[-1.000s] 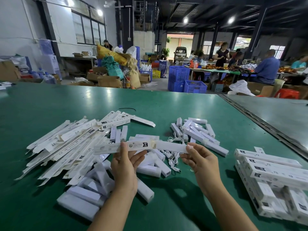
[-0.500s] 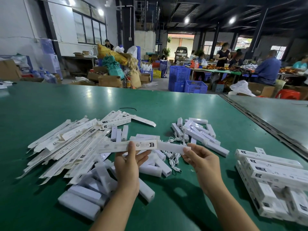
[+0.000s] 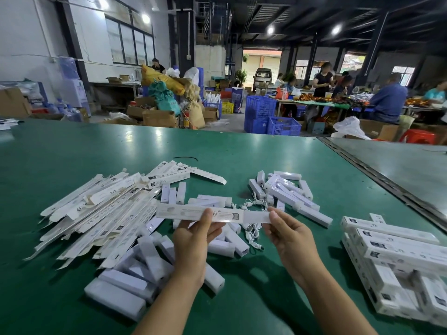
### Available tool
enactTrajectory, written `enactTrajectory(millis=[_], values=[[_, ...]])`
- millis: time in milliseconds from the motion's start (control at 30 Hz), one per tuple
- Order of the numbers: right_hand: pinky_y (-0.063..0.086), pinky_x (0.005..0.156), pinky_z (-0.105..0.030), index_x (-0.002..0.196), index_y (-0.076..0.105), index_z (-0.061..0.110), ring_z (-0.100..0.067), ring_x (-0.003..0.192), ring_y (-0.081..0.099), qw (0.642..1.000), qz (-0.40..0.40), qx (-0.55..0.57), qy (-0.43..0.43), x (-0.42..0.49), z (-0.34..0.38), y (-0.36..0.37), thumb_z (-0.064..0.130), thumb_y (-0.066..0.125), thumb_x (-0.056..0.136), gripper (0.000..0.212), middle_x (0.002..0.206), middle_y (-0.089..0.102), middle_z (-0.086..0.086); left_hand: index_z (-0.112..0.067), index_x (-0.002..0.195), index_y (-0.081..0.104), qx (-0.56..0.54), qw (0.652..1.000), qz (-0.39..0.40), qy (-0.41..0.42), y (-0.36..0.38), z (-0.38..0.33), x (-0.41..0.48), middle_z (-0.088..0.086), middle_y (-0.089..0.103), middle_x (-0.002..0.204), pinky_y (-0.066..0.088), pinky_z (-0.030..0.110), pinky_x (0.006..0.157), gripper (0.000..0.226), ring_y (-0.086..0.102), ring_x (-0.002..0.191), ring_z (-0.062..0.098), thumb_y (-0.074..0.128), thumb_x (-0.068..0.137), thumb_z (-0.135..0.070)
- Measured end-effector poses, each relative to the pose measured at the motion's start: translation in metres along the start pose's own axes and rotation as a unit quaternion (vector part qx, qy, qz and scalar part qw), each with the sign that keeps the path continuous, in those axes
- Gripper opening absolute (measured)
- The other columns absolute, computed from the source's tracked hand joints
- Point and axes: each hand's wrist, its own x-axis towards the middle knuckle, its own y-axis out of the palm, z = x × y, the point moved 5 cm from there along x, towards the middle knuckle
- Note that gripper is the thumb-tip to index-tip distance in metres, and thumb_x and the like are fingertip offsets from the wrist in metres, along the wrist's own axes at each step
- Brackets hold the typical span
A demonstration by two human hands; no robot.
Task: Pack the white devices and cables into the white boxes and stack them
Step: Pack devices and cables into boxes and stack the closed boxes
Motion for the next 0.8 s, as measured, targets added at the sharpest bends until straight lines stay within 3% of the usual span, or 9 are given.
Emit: enactTrajectory(millis=[167,267,333,467,533,633,733,767,800], values=[[0.056,0.073,-0.021,0.099,0.073,0.008,-0.015,0.08,0.068,0.995,-0.016,-0.097,-0.004,-0.008,-0.01,0.008,0.02,0.077,0.075,0.027,0.095,0.075,-0.011,-0.009,0.11,0.065,0.012,0.999,0.04,0.007,0.008,0.005,-0.006,0.009,0.077,0.098,0.059,0.025,0.068,0.042,0.075,0.087,0.027,0.072,0.074,-0.03],[0.052,0.066,-0.023,0.092,0.076,0.017,-0.011,0.073,0.065,0.979,-0.029,-0.198,-0.02,-0.009,-0.009,0.006,0.021,0.077,0.081,0.012,0.087,0.076,-0.002,-0.011,0.106,0.066,0.02,0.999,0.042,0.006,0.007,0.007,-0.006,0.008,0.078,0.095,0.059,0.025,0.068,0.039,0.076,0.086,0.028,0.073,0.073,-0.03],[0.047,0.059,-0.025,0.097,0.075,0.019,-0.01,0.064,0.063,0.978,-0.025,-0.207,-0.023,-0.01,-0.009,0.008,0.021,0.073,0.086,0.012,0.086,0.076,-0.001,-0.012,0.106,0.067,0.024,0.999,0.047,0.003,0.008,0.008,-0.007,0.009,0.078,0.095,0.059,0.025,0.067,0.038,0.076,0.086,0.029,0.074,0.073,-0.031],[0.037,0.049,-0.025,0.112,0.071,0.029,-0.018,0.049,0.055,0.99,0.07,-0.115,0.029,-0.015,-0.016,0.023,0.047,0.062,0.086,0.033,0.091,0.068,-0.002,-0.011,0.105,0.067,0.043,0.997,0.058,0.0,0.012,0.009,-0.009,0.008,0.078,0.094,0.059,0.025,0.066,0.043,0.076,0.085,0.029,0.075,0.071,-0.035],[0.039,0.05,-0.025,0.124,0.062,0.035,-0.018,0.045,0.055,0.982,0.15,-0.092,0.072,-0.02,-0.019,0.03,0.06,0.051,0.082,0.05,0.103,0.073,0.0,-0.009,0.106,0.067,0.044,0.997,0.063,-0.003,0.012,0.009,-0.009,0.009,0.077,0.095,0.059,0.026,0.066,0.045,0.075,0.085,0.029,0.074,0.071,-0.037],[0.044,0.046,-0.025,0.133,0.051,0.037,-0.017,0.041,0.052,0.969,0.223,-0.044,0.098,-0.022,-0.019,0.035,0.065,0.039,0.084,0.058,0.121,0.069,-0.004,-0.007,0.108,0.067,0.024,0.997,0.065,-0.013,0.01,0.007,-0.007,0.011,0.077,0.096,0.059,0.026,0.066,0.043,0.075,0.085,0.03,0.072,0.075,-0.034],[0.041,0.042,-0.021,0.122,0.061,0.029,-0.018,0.041,0.053,0.99,0.117,-0.068,0.037,-0.011,-0.013,0.022,0.062,0.045,0.087,0.051,0.105,0.073,-0.005,-0.008,0.105,0.066,0.011,0.999,0.041,-0.022,0.009,0.003,-0.006,0.011,0.077,0.093,0.059,0.025,0.063,0.035,0.076,0.081,0.028,0.069,0.079,-0.031],[0.041,0.044,-0.021,0.112,0.065,0.026,-0.015,0.045,0.054,0.988,0.052,-0.141,-0.013,-0.007,-0.009,0.013,0.053,0.051,0.091,0.037,0.099,0.073,-0.004,-0.008,0.103,0.065,0.008,0.999,0.028,-0.026,0.008,0.003,-0.005,0.012,0.077,0.093,0.059,0.025,0.061,0.03,0.076,0.079,0.027,0.069,0.082,-0.029],[0.042,0.05,-0.021,0.104,0.067,0.026,-0.01,0.051,0.055,0.961,-0.009,-0.266,-0.073,-0.002,-0.004,0.001,0.041,0.058,0.094,0.02,0.098,0.072,-0.002,-0.008,0.102,0.064,0.005,0.999,0.017,-0.028,0.007,0.003,-0.004,0.012,0.077,0.093,0.058,0.024,0.06,0.023,0.076,0.078,0.026,0.068,0.087,-0.025]])
